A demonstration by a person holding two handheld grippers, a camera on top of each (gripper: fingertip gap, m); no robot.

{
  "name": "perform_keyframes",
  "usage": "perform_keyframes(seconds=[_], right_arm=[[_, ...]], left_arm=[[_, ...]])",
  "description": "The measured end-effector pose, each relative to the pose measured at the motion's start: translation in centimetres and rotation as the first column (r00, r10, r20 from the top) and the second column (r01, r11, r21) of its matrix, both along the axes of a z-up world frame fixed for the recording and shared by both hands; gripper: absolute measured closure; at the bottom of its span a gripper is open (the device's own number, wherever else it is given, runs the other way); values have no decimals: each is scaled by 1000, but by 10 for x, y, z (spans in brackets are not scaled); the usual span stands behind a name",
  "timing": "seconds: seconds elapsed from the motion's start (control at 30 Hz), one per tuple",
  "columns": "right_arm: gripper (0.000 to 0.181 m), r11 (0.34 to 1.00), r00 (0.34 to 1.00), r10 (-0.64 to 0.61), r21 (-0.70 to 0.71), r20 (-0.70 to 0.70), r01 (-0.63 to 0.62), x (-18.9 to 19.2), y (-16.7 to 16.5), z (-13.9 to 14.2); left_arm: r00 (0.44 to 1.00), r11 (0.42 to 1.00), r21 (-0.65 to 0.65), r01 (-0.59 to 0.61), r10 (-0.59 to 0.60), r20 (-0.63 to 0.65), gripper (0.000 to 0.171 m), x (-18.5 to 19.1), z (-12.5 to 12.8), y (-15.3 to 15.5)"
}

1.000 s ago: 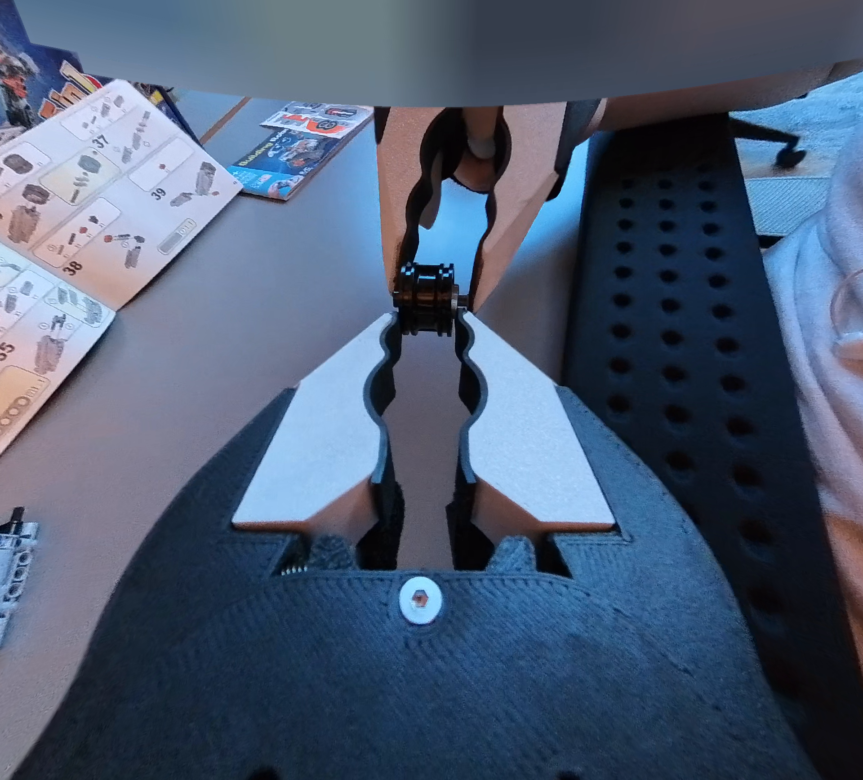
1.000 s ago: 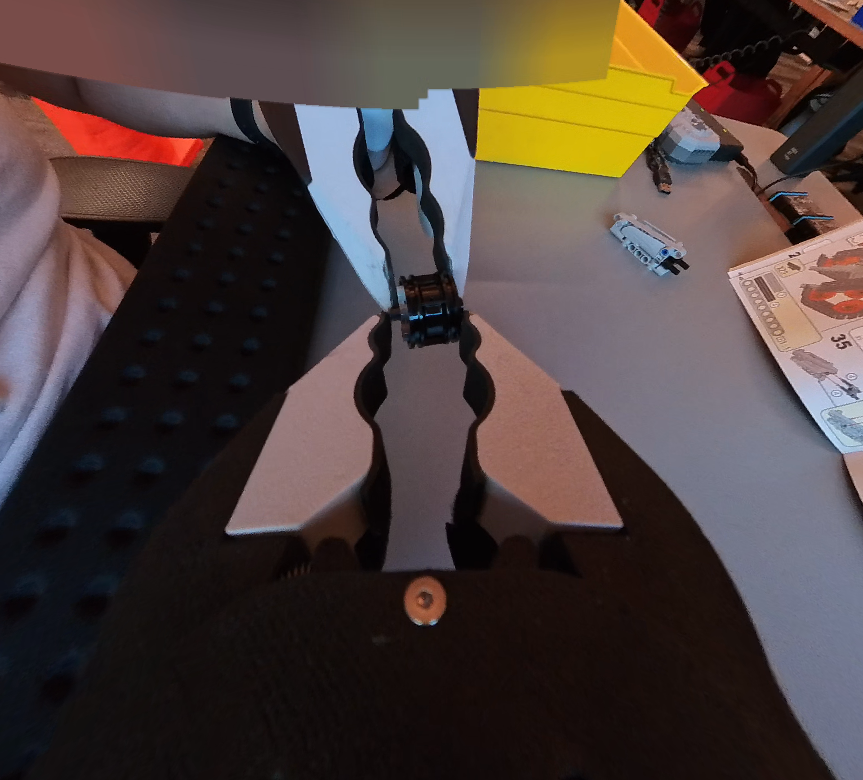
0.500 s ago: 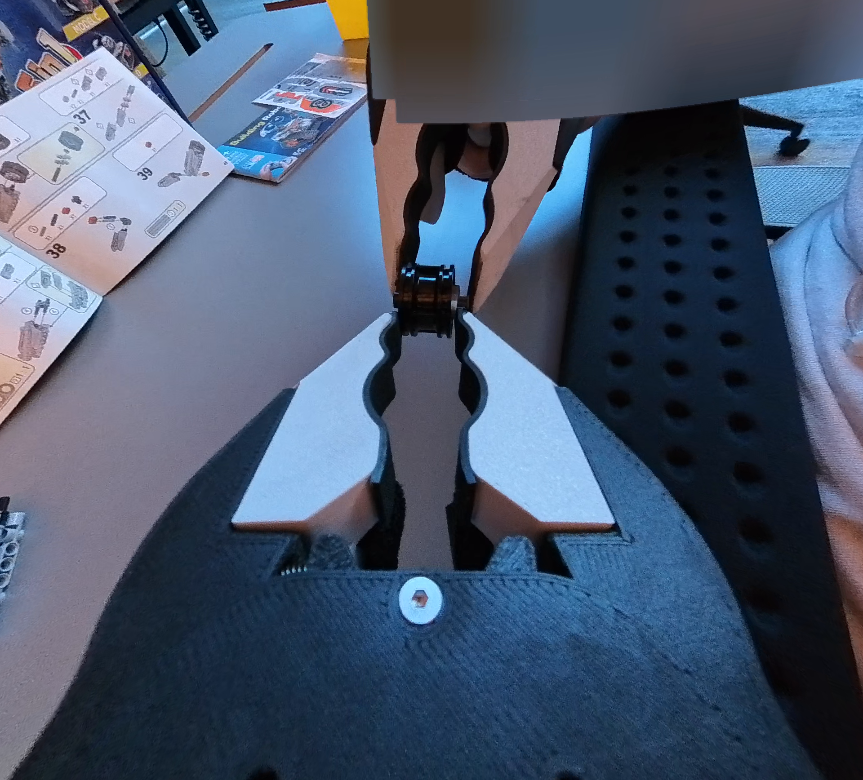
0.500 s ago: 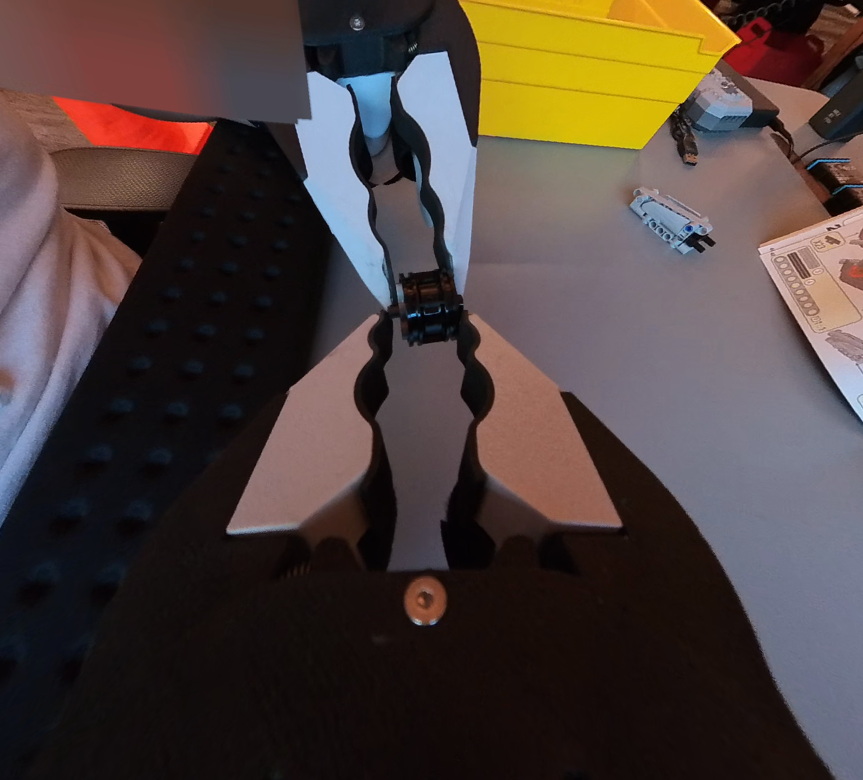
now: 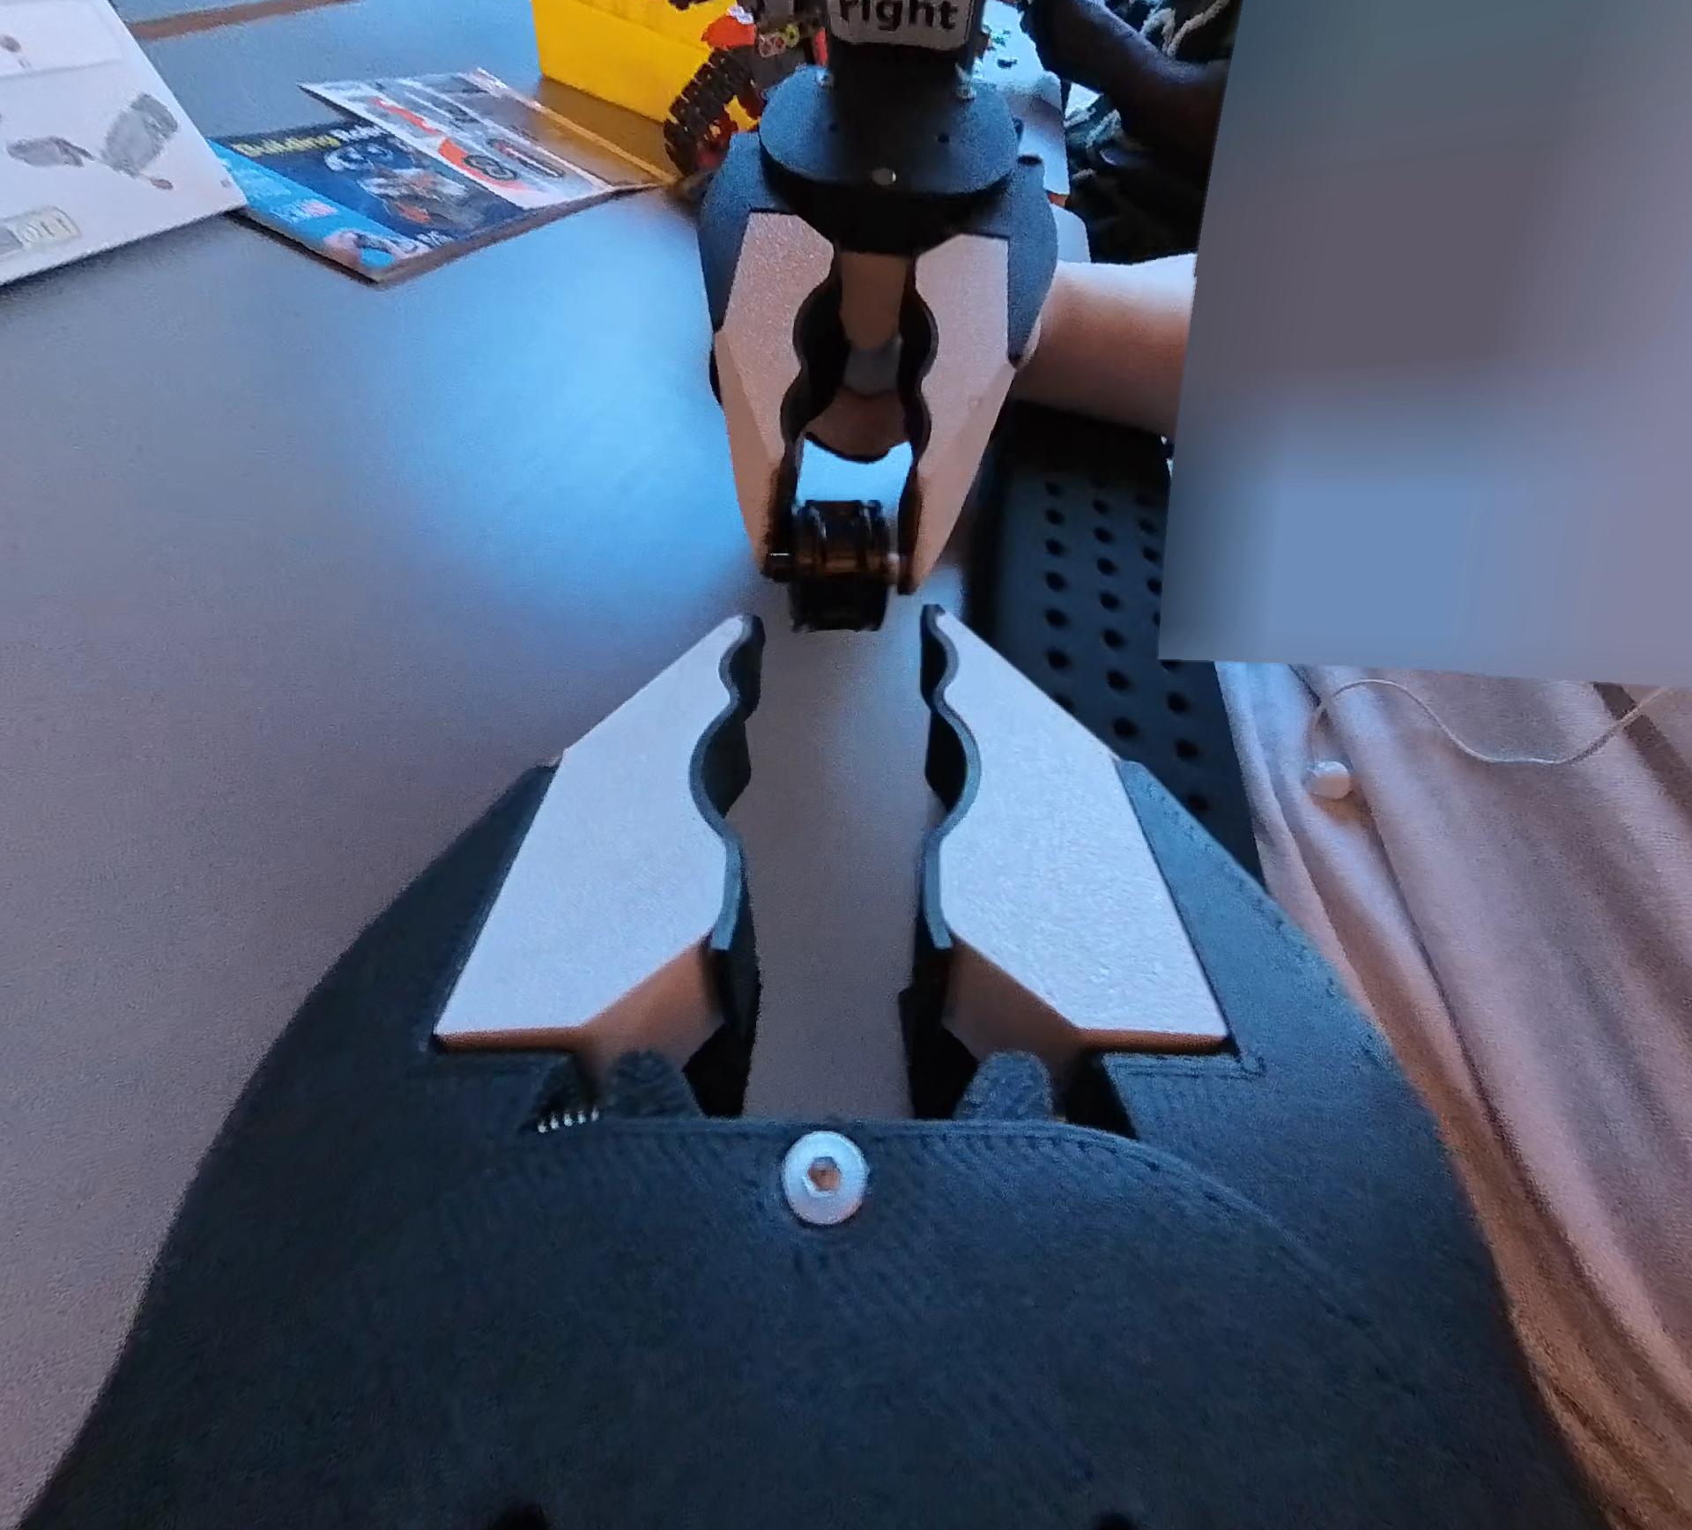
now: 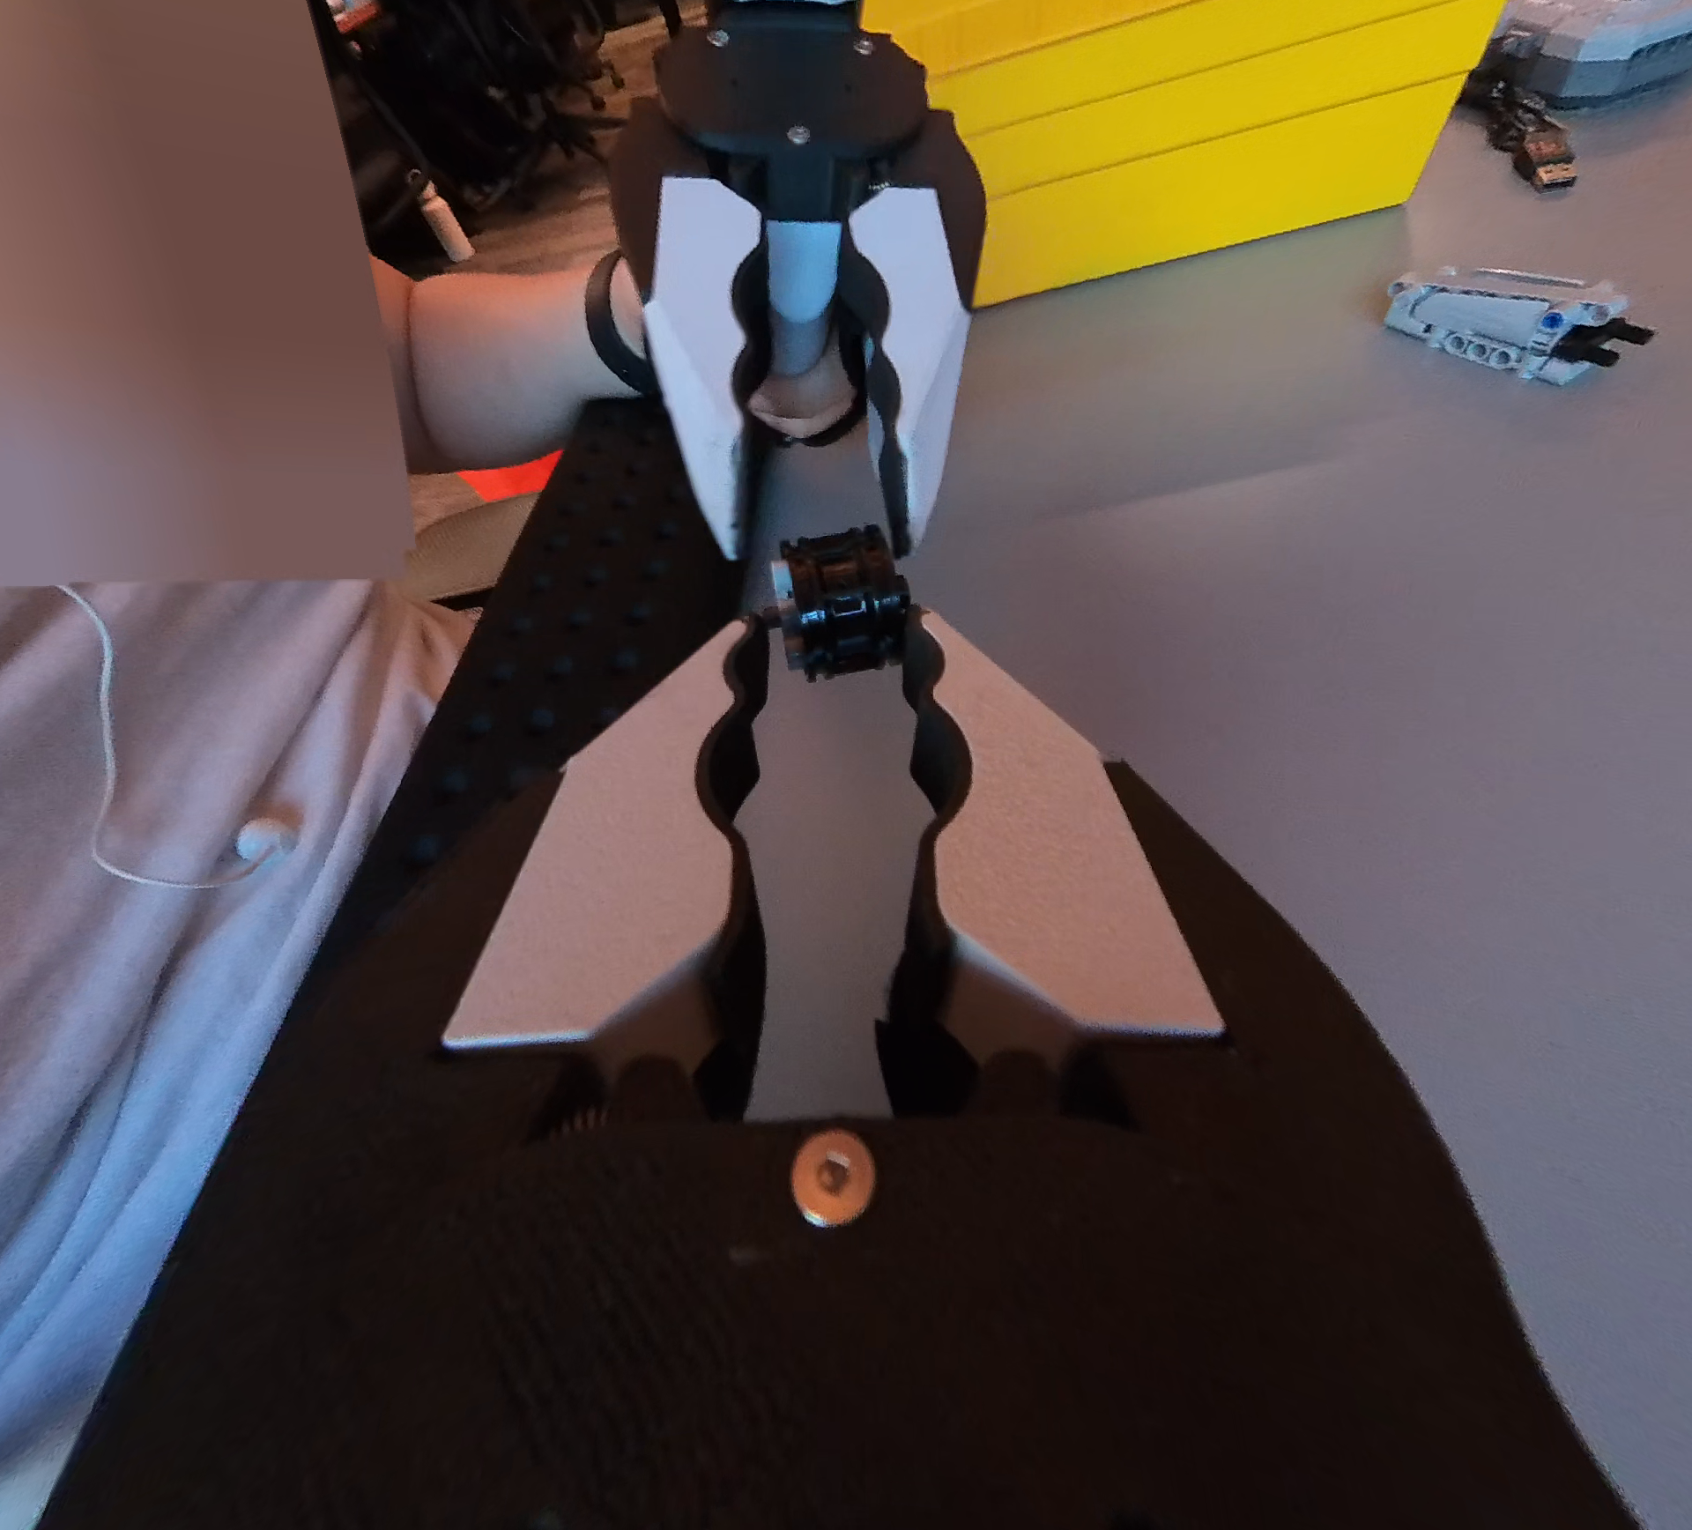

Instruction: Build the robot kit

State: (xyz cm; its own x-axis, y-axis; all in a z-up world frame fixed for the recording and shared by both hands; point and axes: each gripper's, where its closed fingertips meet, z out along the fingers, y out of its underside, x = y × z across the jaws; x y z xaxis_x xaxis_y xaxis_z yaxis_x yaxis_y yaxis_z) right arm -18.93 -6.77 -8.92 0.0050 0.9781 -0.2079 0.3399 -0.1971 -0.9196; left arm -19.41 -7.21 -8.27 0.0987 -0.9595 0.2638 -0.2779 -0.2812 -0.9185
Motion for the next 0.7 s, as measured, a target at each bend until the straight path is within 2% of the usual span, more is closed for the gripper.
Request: perform_keyframes(seconds=[0.07,0.17,0.7], right_arm=[[152,999,1000,-10,30,17,9,0,1,-2],[152,999,1000,-8,54,23,7,-2,-1,-3],[150,994,999,-34,100,-11,35,-5,2,1]], left_arm=[[1000,1000,2,3,-3,-14,138,3,-2,-2],[999,999,32,-22,23,-22,152,6,-2,0],[998,997,70,-31,36,-61,152,8,-6,0]])
